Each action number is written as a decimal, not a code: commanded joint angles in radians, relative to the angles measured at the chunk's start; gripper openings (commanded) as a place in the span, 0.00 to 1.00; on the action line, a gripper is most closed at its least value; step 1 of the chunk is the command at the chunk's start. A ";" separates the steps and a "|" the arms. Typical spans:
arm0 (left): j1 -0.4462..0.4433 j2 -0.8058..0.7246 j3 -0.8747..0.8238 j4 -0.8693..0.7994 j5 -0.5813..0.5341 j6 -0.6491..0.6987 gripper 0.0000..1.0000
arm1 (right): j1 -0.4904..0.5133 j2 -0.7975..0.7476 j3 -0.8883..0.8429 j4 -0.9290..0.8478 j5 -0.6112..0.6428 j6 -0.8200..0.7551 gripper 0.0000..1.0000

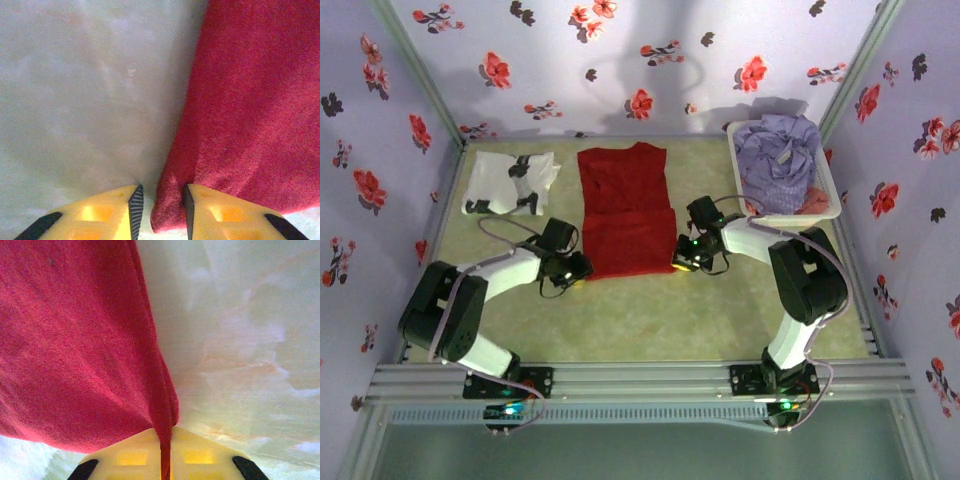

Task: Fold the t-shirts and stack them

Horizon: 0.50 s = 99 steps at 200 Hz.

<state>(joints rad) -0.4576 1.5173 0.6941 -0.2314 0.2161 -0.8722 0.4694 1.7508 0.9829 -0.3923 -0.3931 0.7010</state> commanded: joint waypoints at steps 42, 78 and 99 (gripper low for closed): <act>-0.015 0.065 -0.043 0.182 0.078 -0.075 0.07 | 0.000 -0.003 0.012 -0.013 -0.009 -0.002 0.03; -0.019 -0.001 -0.047 0.120 0.052 -0.059 0.00 | 0.002 -0.041 -0.019 -0.020 -0.011 0.005 0.00; -0.028 -0.058 -0.065 0.053 0.030 -0.043 0.00 | 0.005 -0.077 -0.047 -0.034 -0.007 0.010 0.00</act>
<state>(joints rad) -0.4583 1.5112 0.6632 -0.1703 0.2440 -0.9356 0.4694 1.7351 0.9714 -0.3927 -0.3958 0.7006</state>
